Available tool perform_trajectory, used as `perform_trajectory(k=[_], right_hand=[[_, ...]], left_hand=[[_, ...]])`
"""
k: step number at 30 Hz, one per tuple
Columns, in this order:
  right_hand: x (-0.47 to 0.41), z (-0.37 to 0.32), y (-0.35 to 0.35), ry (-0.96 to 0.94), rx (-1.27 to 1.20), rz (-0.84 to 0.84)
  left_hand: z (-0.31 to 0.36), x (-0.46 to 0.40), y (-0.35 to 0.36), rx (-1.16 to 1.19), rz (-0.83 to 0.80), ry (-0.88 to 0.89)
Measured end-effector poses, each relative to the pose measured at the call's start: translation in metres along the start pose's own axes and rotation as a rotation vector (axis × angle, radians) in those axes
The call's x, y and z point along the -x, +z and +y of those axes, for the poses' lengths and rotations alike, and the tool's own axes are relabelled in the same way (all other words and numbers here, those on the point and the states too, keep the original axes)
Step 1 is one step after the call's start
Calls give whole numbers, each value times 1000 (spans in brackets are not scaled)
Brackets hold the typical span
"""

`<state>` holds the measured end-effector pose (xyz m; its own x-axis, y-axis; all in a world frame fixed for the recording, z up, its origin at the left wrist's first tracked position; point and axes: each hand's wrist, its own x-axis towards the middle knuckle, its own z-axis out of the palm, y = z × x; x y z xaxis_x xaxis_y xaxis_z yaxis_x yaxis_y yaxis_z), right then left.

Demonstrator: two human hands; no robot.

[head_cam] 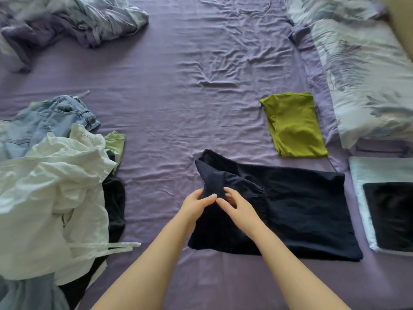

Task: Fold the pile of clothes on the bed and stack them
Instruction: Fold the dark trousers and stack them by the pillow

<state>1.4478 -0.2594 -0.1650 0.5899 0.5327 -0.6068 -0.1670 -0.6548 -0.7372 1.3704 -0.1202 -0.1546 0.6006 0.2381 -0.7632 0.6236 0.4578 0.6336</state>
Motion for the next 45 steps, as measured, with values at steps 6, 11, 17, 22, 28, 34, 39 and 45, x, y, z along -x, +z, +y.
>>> perform_trajectory(k=[6, 11, 17, 22, 28, 34, 39, 45], right_hand=[[38, -7, -45, -32, -185, 26], [57, 21, -116, 40, -214, 219], [69, 87, -210, 104, -126, 379], [60, 138, -262, 131, -39, 424], [33, 188, -287, 176, 8, 430], [5, 228, -280, 269, 33, 486], [1, 239, -265, 292, 128, 510], [12, 240, -260, 499, 57, 430]], left_hand=[[17, 27, 69, -18, -97, -69], [21, 27, 143, -126, -170, -20], [-2, 5, 245, -345, -102, 144], [-32, -26, 289, -589, 77, 233], [-59, -63, 280, -860, 267, 193], [-86, -90, 252, -744, 393, 62], [-99, -100, 241, -416, 414, 0], [-96, -95, 234, -93, 311, -117]])
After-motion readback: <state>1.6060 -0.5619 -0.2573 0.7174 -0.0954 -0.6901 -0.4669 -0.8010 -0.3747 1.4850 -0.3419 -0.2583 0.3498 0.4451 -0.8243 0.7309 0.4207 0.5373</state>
